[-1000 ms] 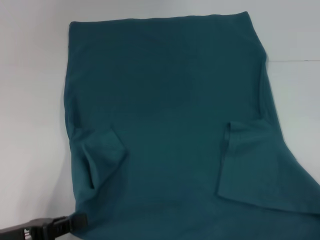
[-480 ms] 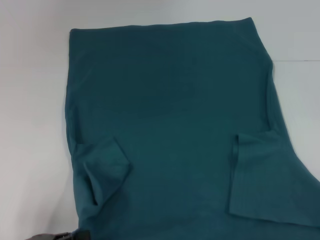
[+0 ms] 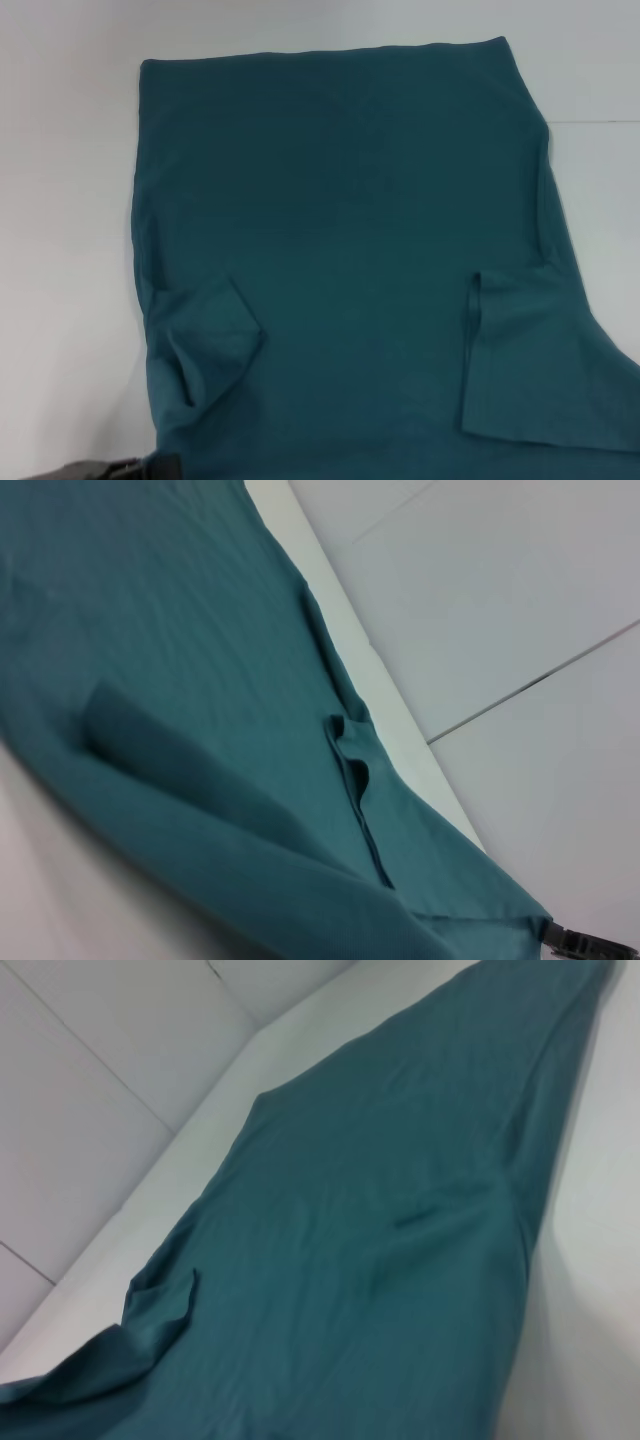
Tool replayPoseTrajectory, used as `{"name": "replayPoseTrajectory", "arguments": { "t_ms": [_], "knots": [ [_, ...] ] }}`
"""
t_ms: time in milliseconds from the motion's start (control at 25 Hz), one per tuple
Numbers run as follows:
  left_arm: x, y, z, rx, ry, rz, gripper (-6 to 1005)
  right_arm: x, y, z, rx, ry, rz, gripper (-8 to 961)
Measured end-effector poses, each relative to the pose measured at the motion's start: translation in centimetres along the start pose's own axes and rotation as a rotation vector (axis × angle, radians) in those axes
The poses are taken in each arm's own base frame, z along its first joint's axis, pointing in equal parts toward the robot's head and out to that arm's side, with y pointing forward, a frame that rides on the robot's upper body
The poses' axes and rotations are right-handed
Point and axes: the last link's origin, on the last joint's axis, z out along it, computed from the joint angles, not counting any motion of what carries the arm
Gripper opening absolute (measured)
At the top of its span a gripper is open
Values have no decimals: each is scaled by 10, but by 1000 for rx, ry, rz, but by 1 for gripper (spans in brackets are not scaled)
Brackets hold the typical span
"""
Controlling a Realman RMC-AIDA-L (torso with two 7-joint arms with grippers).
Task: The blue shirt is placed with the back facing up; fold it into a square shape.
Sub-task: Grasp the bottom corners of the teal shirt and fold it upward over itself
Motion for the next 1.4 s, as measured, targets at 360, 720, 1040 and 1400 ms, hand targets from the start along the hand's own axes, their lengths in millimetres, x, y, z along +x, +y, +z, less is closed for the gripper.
{"name": "replayPoseTrajectory", "arguments": {
  "t_ms": [360, 720, 1040, 1400],
  "knots": [
    [48, -4, 13, -14, 7, 67, 50, -27, -4, 15, -14, -68, -14, 27],
    [134, -11, 46, 73, 76, 165, 49, -81, -11, 67, -6, -148, -67, 26],
    [184, -21, 65, 206, 232, 191, 49, -138, -15, 123, 42, -164, -139, 27],
    [221, -31, 70, 342, 414, 192, 50, -187, -12, 186, 163, -132, -234, 26]
  ]
}}
